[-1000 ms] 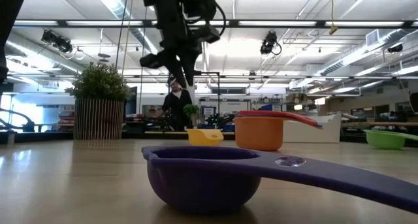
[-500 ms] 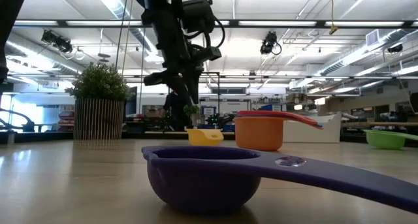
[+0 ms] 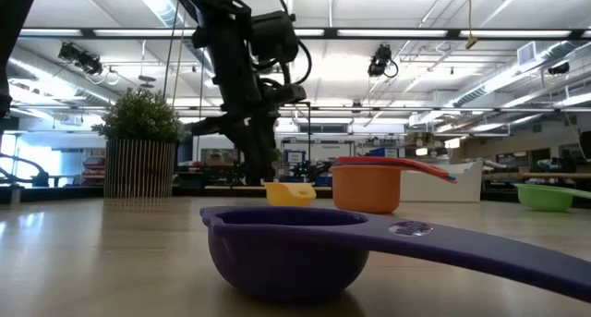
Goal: Nest measuring cups in basket
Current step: Stack the yellow measuring cup on top of the red measuring cup
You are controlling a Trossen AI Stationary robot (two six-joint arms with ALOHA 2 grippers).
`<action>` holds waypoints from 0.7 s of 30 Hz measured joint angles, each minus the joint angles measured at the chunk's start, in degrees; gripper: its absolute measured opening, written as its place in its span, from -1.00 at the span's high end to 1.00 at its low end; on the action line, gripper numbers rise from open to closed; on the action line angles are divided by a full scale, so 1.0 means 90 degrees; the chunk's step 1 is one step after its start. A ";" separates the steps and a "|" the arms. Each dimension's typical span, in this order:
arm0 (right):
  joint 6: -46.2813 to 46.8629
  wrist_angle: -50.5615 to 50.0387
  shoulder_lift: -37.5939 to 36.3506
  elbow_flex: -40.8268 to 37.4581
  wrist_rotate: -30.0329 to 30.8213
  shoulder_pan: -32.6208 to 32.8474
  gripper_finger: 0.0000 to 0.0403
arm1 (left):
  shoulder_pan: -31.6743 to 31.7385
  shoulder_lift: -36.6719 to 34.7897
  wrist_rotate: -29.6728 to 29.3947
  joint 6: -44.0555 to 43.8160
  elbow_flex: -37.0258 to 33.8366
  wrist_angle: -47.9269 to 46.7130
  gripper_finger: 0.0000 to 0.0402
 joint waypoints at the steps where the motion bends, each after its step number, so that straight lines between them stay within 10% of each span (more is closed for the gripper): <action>1: 0.0001 0.0000 0.0000 0.0000 0.0000 0.0000 0.74 | -0.0031 0.0000 0.0009 -0.0002 -0.0055 0.0116 0.59; 21: -0.0048 0.0049 0.0000 0.0002 -0.0024 -0.0002 0.74 | -0.0278 0.0649 0.0062 0.0158 -0.0291 0.1162 0.59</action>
